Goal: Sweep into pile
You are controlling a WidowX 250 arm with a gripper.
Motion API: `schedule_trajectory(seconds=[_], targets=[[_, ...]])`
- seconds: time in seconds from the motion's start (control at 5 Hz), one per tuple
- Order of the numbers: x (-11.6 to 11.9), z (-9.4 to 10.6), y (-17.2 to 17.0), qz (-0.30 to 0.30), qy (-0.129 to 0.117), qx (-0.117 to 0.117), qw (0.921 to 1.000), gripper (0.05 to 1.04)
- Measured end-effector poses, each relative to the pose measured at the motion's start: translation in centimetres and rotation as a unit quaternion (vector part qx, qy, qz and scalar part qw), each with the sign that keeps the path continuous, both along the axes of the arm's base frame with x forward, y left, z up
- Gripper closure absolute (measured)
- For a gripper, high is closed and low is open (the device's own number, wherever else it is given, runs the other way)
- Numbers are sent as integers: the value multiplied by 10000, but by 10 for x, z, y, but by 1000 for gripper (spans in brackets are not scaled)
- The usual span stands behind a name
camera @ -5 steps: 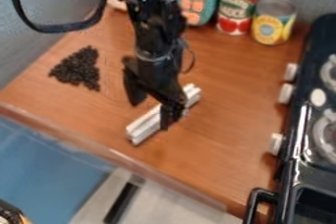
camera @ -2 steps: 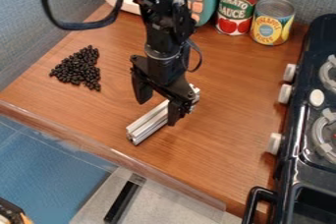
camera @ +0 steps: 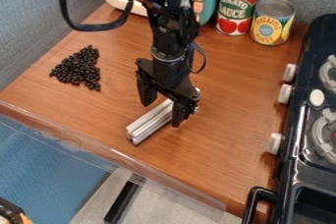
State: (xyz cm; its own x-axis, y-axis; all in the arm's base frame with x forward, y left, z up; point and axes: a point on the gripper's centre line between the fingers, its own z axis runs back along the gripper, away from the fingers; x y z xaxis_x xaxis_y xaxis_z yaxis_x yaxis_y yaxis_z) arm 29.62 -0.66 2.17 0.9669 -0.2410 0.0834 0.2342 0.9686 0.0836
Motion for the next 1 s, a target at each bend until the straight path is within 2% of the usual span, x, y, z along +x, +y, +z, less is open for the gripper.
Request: schedule_trajectory(seconds=[0.2, 0.4, 0.6, 0.8, 1.0], targets=[[1, -2, 2, 300, -119, -109, 9994, 231], [-3, -7, 5, 513, -117, -260, 9983, 539], [-3, -7, 6, 620, -110, -300, 9976, 703], [-9, -4, 14, 859, 77, -340, 9957, 703], [6, 15, 38, 1256, 32, -525, 9907, 703]])
